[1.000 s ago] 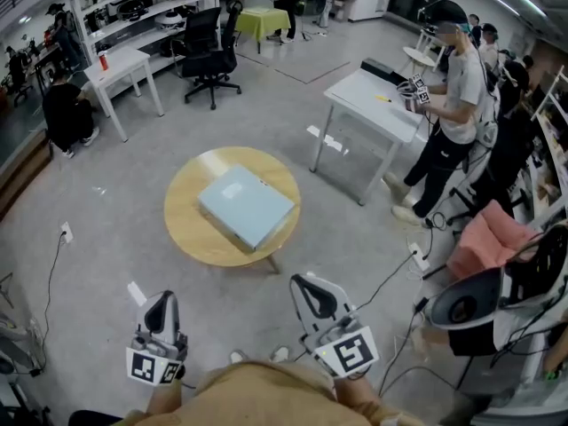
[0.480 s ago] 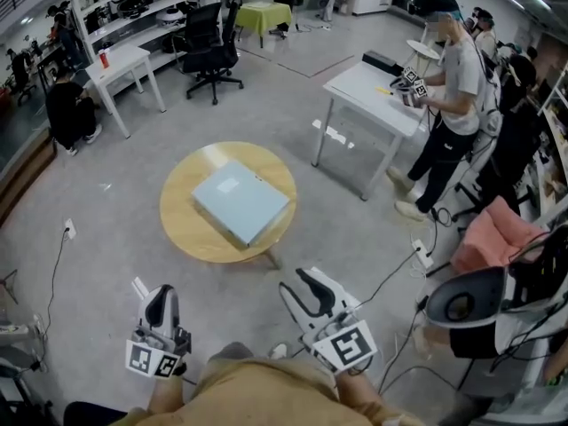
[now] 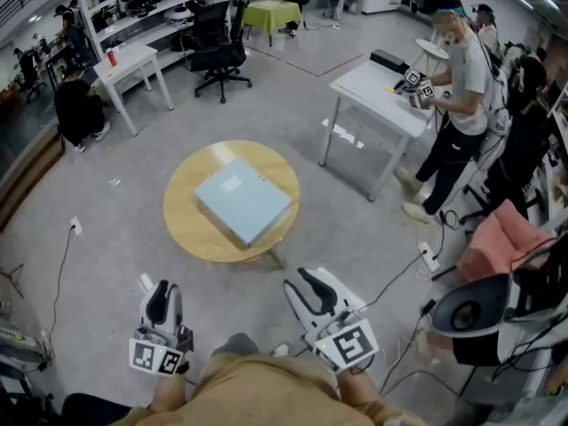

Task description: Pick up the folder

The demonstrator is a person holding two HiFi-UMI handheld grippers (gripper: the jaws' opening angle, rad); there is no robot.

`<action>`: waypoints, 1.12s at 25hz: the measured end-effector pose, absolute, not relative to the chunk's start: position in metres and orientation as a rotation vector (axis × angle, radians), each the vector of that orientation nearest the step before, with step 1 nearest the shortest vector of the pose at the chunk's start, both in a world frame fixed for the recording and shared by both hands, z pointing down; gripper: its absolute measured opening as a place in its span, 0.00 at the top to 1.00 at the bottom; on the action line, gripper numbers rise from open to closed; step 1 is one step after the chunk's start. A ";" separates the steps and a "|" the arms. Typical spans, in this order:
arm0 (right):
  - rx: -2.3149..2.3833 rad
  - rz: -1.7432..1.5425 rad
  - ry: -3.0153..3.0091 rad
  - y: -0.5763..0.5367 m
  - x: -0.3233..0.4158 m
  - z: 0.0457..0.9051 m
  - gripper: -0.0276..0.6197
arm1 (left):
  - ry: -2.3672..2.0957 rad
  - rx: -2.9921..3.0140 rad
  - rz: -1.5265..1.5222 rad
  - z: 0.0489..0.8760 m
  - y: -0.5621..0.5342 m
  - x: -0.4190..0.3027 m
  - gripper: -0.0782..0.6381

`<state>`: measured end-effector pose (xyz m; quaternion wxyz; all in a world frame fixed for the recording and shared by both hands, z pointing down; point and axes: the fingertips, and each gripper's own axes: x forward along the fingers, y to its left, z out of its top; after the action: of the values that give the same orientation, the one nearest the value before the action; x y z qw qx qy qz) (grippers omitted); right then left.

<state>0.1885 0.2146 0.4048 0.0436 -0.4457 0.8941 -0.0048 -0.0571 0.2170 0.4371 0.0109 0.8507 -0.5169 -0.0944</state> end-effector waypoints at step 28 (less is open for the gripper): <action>-1.346 -0.038 2.876 -0.005 0.034 0.429 0.80 | -1.563 2.541 -0.266 0.496 -0.015 -0.190 0.67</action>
<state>0.0338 -0.0052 0.4292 -0.0170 -0.4236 0.9056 -0.0118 -0.1895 -0.0146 0.4962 0.0733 0.8460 -0.5206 -0.0887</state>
